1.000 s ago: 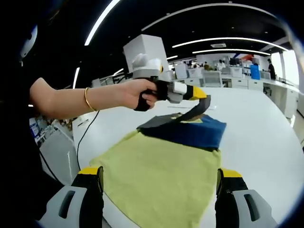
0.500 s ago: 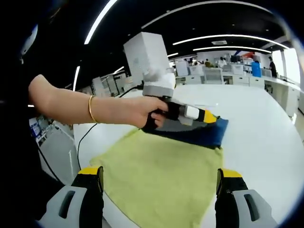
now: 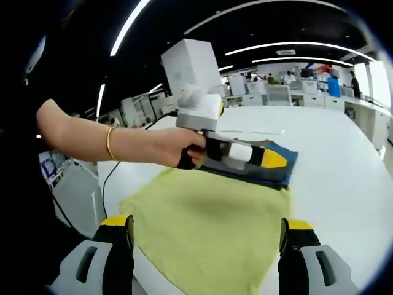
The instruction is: Fold the garment on the visible template until the final outline fits inside the template.
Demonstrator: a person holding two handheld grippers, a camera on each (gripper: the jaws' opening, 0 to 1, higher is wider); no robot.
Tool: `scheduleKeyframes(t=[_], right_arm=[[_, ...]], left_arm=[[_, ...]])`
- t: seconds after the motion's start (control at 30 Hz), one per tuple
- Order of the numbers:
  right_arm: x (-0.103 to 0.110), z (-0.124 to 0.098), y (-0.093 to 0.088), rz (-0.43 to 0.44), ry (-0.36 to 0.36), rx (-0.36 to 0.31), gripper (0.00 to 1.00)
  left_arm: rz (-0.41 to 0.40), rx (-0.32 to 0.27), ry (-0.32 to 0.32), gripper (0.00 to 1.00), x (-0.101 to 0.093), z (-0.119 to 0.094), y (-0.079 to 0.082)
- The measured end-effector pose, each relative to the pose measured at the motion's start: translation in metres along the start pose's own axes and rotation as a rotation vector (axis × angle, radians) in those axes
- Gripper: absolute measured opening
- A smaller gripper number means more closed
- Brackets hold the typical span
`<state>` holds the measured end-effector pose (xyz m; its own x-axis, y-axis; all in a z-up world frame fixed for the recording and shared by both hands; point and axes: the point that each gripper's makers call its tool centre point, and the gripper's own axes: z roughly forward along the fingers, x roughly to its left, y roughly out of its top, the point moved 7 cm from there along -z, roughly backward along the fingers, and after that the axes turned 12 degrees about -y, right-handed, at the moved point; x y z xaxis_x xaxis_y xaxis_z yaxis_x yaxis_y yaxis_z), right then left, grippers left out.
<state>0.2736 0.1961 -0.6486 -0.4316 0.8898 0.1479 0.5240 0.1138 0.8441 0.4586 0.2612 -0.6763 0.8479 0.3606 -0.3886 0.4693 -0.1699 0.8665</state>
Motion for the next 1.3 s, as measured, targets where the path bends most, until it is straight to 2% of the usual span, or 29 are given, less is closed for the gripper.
scheduleKeyframes(t=[0.07, 0.13, 0.17, 0.4, 0.67, 0.8, 0.9, 1.17, 1.3], right_arm=[[0.0, 0.001, 0.0, 0.007, 0.01, 0.026, 0.99], [0.0, 0.0, -0.005, 0.044, 0.022, 0.089, 0.99], [-0.003, 0.003, -0.004, 0.029, 0.026, 0.082, 0.99], [-0.004, 0.003, 0.004, -0.027, 0.054, 0.085, 0.99], [0.001, 0.005, 0.005, -0.129, 0.121, 0.143, 0.99], [0.003, 0.005, 0.004, -0.174, 0.138, 0.169, 0.99], [0.004, 0.004, 0.003, -0.187, 0.148, 0.178, 0.99], [0.009, 0.002, -0.002, -0.23, 0.183, 0.215, 0.97], [0.011, 0.001, -0.004, -0.25, 0.193, 0.228, 0.94]], left_arm=[[0.012, -0.004, 0.01, 0.6, 0.001, -0.008, 0.001], [0.004, -0.012, 0.034, 0.66, 0.004, -0.016, 0.003], [0.01, -0.031, 0.034, 0.7, 0.004, -0.021, 0.004], [0.064, -0.025, 0.017, 0.82, -0.001, -0.049, 0.005], [0.115, 0.003, -0.008, 0.92, -0.013, -0.078, -0.004], [0.117, -0.009, -0.03, 0.98, -0.019, -0.096, -0.01], [0.149, 0.024, -0.044, 0.99, -0.022, -0.108, -0.015], [0.185, 0.048, -0.071, 0.99, -0.038, -0.137, -0.024], [0.182, 0.077, -0.055, 0.99, -0.044, -0.157, -0.035]])
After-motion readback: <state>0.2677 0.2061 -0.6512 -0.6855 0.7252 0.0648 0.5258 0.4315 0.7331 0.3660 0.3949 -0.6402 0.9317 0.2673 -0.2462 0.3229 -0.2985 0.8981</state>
